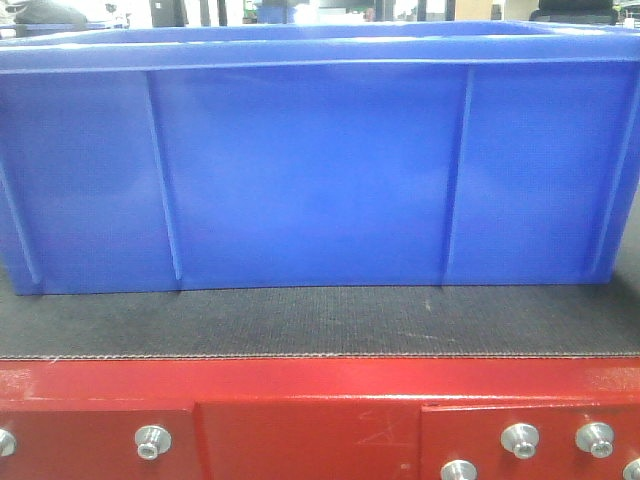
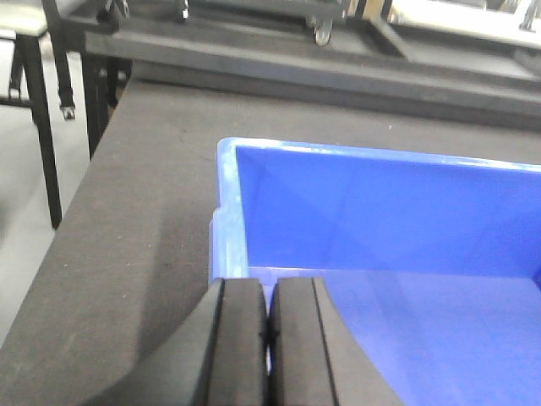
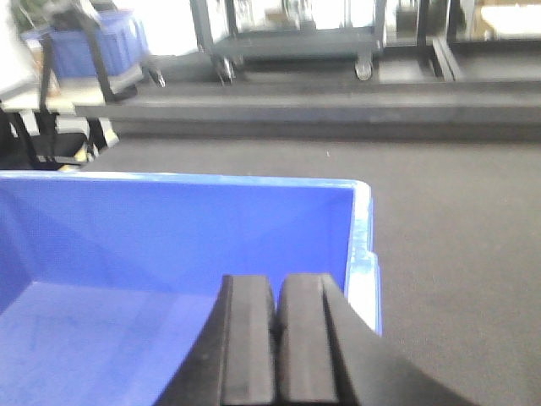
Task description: Move blue bin to conveyor side
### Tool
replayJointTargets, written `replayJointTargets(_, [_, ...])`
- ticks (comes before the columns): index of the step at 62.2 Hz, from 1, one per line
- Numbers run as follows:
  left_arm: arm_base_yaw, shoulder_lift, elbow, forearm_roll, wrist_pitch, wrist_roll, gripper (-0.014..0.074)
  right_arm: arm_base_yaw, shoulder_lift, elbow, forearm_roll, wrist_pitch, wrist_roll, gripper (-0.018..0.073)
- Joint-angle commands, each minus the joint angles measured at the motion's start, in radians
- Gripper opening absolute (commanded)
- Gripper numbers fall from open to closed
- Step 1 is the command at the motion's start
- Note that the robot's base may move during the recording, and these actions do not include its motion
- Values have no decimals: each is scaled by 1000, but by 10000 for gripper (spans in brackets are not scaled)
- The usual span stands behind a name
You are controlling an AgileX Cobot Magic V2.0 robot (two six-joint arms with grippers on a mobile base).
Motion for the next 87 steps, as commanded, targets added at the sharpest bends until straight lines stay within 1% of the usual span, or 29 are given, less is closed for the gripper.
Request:
replayJointTargets(1, [-6, -89, 104, -4, -101, -8, -12, 1, -72, 66, -7, -71, -8, -81])
replayJointTargets(5, [-6, -151, 177, -4, -128, -8, -12, 1, -125, 119, -22, -85, -8, -81])
replayJointTargets(13, [-6, -292, 300, -4, -128, -8, -12, 1, -236, 221, -69, -87, -8, -81])
replayJointTargets(22, [-6, -442, 400, -4, -122, -8, -12, 1, -363, 310, -69, -84, -8, -72])
replayJointTargets(28, [-6, -540, 454, -2, -111, -8, -12, 1, -454, 366, -69, -82, -8, -34])
replayJointTargets(39, [-6, -664, 524, -2, -86, -8, -12, 1, -583, 440, -69, -76, -8, 40])
replayJointTargets(48, [-6, -735, 539, -2, -86, -8, -12, 1, -668, 453, -69, -46, -8, 41])
replayJointTargets(52, [-6, -758, 539, -2, -86, -8, -12, 1, -688, 453, -69, -20, -8, 6])
replayJointTargets(58, [-6, -785, 539, -2, -88, -8, -12, 1, -702, 451, -69, 23, -8, -102])
replayJointTargets(63, [-6, -807, 539, -2, -89, -8, -12, 1, -702, 449, -69, 38, -8, -79])
replayJointTargets(72, [-6, -844, 539, -2, -89, -8, -12, 1, -702, 449, -69, 40, -8, -78])
replayJointTargets(87, [-6, -846, 539, -2, -92, -8, -12, 1, -702, 449, -69, 37, -8, -78])
